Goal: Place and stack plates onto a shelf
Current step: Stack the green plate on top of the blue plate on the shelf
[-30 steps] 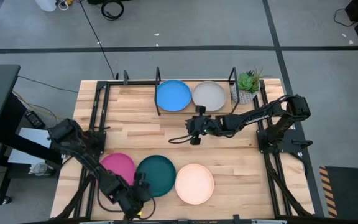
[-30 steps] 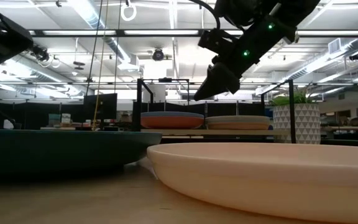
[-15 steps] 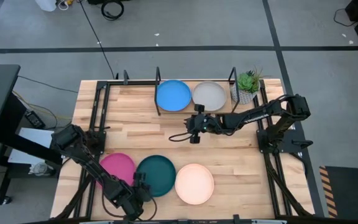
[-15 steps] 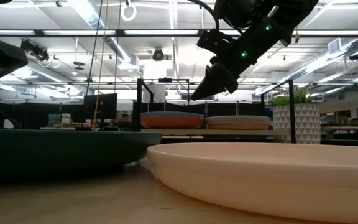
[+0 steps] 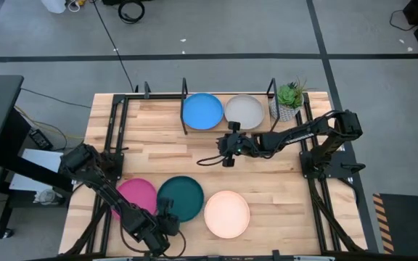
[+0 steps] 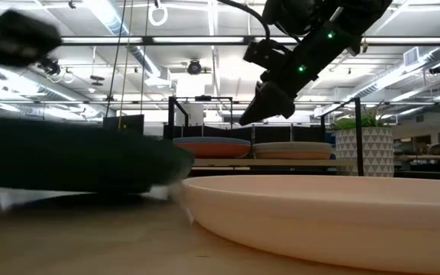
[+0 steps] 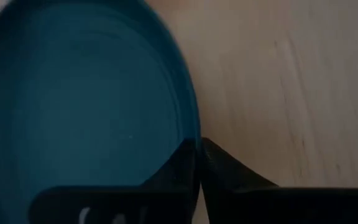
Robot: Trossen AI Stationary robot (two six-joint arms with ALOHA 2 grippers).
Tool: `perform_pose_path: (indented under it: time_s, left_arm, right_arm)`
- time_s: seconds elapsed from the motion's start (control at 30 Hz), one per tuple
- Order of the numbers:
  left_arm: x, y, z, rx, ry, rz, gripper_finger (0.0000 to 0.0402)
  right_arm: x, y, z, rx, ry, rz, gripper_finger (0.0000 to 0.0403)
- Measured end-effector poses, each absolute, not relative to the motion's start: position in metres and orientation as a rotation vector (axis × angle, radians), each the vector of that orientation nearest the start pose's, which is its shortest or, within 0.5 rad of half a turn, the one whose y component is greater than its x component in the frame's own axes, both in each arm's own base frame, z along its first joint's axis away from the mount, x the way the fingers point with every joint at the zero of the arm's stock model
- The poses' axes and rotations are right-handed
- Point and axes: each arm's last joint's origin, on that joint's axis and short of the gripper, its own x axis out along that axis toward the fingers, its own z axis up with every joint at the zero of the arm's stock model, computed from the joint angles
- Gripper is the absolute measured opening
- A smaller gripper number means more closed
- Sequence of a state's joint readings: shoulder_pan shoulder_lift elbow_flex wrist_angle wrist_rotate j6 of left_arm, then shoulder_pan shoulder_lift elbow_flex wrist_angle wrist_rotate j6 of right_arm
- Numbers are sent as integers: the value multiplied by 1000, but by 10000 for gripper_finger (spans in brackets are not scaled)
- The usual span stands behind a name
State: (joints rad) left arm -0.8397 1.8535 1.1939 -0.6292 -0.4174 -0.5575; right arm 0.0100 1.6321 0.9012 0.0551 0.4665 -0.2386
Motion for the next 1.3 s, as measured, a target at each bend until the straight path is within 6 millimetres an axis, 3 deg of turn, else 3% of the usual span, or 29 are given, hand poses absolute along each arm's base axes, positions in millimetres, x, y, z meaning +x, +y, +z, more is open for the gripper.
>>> perform_pose_path:
  time_s: [0.1,0.27,0.57,0.77,1.0,1.3]
  left_arm:
    - [247,-248,180,306,1076,-43,16]
    - [258,-228,197,398,1014,-2,15]
    - [291,-187,208,605,999,-34,15]
    - [312,-146,212,732,1040,-44,15]
    - [339,-91,224,712,996,-134,16]
    - [352,-10,236,643,960,-145,16]
  right_arm:
    - [327,-6,190,-428,754,-415,68]
    - [311,4,209,-472,767,-493,68]
    - [272,11,248,-365,709,-648,68]
    - [260,11,255,-306,713,-646,68]
    - [256,12,254,-280,729,-669,68]
    - [248,11,248,-260,791,-714,68]
